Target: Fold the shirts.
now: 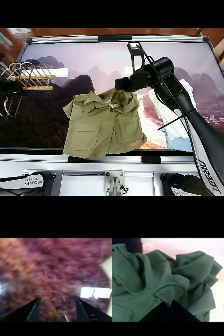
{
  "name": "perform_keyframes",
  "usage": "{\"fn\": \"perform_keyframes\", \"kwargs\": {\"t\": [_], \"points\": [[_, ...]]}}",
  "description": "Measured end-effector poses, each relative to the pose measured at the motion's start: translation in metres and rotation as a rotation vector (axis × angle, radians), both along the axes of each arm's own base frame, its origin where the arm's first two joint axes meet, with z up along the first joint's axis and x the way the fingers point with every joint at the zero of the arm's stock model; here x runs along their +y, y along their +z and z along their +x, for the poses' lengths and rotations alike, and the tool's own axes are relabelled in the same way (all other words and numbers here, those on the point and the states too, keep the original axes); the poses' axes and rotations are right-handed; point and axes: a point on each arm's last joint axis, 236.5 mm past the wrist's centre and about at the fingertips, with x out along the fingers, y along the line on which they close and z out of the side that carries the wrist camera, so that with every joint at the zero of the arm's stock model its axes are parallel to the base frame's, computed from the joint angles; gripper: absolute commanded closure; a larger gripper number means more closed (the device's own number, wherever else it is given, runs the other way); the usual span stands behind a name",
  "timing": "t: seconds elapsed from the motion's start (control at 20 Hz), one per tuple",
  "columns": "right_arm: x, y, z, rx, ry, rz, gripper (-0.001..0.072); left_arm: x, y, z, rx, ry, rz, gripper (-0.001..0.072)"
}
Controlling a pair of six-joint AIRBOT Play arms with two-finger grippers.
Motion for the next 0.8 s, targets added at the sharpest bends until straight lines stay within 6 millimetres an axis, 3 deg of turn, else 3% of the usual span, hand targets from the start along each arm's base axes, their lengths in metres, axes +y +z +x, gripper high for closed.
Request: {"fn": "perform_keyframes", "kwargs": {"t": [0.05, 0.25, 0.35, 0.5, 0.8], "points": [[0.000, -0.001, -0.002, 0.008, 0.003, -0.004, 0.0635, 0.019, -0.002, -0.004, -0.006, 0.036, 0.010, 0.0029], [-0.002, -0.005, -0.007, 0.034, 0.006, -0.014, 0.0635, 0.095, -0.014, -0.022, -0.016, 0.149, 0.072, 0.0028], [-0.003, -0.006, -0.009, 0.042, 0.006, -0.018, 0.0635, 0.121, -0.027, -0.030, -0.003, 0.161, 0.088, 0.0031], [-0.004, -0.007, -0.010, 0.049, 0.006, -0.022, 0.0635, 0.143, -0.044, -0.035, 0.009, 0.154, 0.099, 0.0103], [-0.006, -0.010, -0.017, 0.080, 0.006, -0.034, 0.0635, 0.152, -0.083, -0.031, 0.044, 0.129, 0.052, 0.0103]]}}
